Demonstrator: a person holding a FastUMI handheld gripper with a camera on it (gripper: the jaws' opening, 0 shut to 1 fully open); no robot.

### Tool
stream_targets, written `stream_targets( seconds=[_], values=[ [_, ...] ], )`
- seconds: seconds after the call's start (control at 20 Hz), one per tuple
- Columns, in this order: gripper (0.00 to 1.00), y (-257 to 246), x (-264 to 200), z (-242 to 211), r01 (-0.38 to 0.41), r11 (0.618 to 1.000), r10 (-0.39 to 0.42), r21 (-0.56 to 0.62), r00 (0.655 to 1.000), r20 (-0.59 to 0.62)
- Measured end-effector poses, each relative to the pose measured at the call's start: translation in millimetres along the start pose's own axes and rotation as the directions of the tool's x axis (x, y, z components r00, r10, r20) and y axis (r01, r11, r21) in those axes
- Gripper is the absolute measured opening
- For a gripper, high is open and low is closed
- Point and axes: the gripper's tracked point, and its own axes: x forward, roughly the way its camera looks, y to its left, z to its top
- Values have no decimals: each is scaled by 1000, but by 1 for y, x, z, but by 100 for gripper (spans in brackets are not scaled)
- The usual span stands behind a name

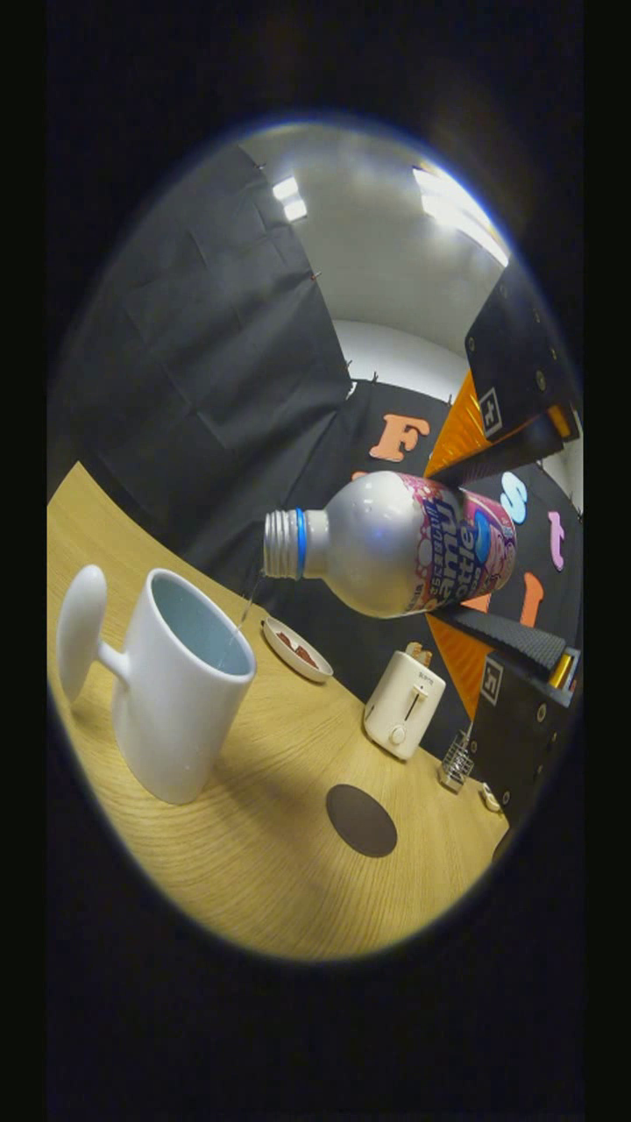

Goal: Take the bottle from table, then pour the juice into the cup, finally place the bottle on the coaster

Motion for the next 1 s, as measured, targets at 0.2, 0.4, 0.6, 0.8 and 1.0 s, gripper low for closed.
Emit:
stream_targets(
  seconds=[0.2,0.4,0.6,0.8,1.0],
  values=[
    [75,-5,2,0,6,1000,-6,-28,1000,12],
    [75,-7,5,0,15,999,-14,-48,999,29],
    [75,-6,6,2,12,999,-10,-49,999,38],
    [75,-6,3,9,11,999,-8,-53,999,53],
    [75,-3,4,11,-9,1000,10,-24,999,52]
  ],
)
